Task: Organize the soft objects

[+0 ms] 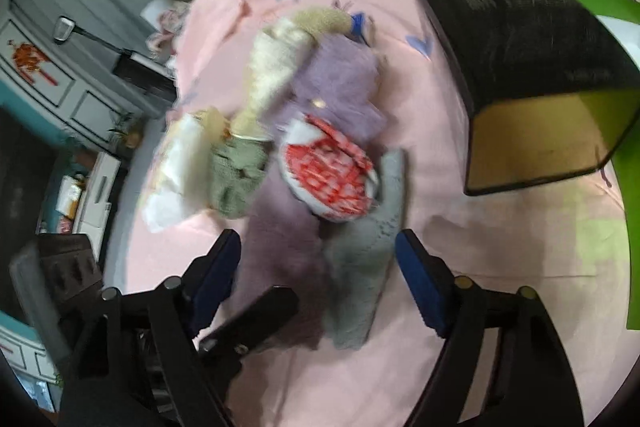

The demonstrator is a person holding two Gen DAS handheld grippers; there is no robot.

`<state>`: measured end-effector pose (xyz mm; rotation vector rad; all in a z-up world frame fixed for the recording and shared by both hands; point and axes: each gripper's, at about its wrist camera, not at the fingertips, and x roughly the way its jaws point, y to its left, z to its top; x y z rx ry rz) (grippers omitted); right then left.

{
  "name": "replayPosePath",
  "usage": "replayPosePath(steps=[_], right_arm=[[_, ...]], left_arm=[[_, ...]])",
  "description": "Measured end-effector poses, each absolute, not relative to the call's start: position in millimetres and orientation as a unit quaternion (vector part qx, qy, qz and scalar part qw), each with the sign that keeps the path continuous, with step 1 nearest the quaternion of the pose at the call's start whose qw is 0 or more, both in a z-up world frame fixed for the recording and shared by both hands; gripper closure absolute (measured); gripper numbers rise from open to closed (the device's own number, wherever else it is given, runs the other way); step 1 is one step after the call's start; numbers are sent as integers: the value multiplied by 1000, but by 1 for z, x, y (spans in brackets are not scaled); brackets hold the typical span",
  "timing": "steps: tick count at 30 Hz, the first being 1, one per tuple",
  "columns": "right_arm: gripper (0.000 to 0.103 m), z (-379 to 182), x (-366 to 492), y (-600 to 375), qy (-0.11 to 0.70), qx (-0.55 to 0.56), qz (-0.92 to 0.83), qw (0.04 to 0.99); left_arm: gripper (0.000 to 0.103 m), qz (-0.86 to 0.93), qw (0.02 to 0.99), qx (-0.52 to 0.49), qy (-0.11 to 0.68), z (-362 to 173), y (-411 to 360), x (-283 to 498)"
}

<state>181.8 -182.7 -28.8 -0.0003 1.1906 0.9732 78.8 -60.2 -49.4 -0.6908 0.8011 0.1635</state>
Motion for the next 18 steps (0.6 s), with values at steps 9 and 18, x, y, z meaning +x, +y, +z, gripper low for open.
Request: replayPosePath(steps=[9, 18], right_arm=[[55, -58, 180, -181, 573, 3, 449, 685], [77, -50, 149, -189, 577, 2, 489, 654]], left_arm=[[83, 85, 865, -313, 383, -63, -72, 71], [83, 76, 874, -305, 371, -51, -83, 46]])
